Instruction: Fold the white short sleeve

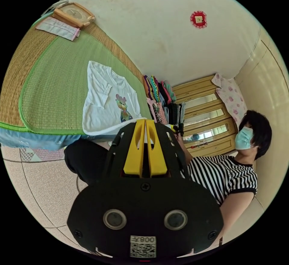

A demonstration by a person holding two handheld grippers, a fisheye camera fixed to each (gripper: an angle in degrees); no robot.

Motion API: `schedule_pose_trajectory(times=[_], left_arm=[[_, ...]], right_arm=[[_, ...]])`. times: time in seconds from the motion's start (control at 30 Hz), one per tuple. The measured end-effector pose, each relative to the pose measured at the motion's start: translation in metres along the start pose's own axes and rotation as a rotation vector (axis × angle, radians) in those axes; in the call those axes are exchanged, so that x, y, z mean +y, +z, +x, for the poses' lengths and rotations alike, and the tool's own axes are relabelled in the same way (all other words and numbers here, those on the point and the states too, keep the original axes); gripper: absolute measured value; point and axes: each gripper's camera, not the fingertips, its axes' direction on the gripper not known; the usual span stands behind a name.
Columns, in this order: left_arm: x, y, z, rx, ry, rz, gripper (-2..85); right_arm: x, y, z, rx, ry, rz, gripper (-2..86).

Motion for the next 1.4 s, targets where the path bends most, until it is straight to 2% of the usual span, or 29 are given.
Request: schedule_pose_trajectory(times=[0.23, 0.6, 1.03, 1.17, 1.23, 1.33, 1.4], left_arm=[[-0.093, 0.023, -0.013, -0.024, -0.02, 0.03, 0.1], [-0.243, 0.088, -0.05, -0.051, -0.088, 0.034, 0.2], [-0.316, 0.176, -0.099, -0.12, -0.264, 0.064, 0.9], [-0.317, 0.192, -0.083, -0.173, -0.26, 0.125, 2.5], [-0.317, 0.207, -0.066, -0.206, -0.212, 0.102, 3.6], [-0.322, 0.252, -0.025, -0.294, -0.081, -0.026, 5.6], [-0.33, 0.299, 0.012, -0.422, 0.059, -0.139, 6.8]], right_arm=[[-0.093, 0.022, 0.008, 0.065, -0.013, -0.008, 0.3], [-0.239, 0.085, 0.065, 0.085, 0.081, -0.052, 0.4], [-0.3, 0.184, 0.127, 0.124, 0.283, -0.08, 1.4], [-0.3, 0.199, 0.109, 0.256, 0.286, -0.034, 2.7], [-0.3, 0.21, 0.089, 0.339, 0.239, -0.038, 3.4], [-0.304, 0.25, 0.038, 0.525, 0.08, -0.099, 5.0], [-0.305, 0.295, -0.005, 0.727, -0.084, -0.17, 7.0]])
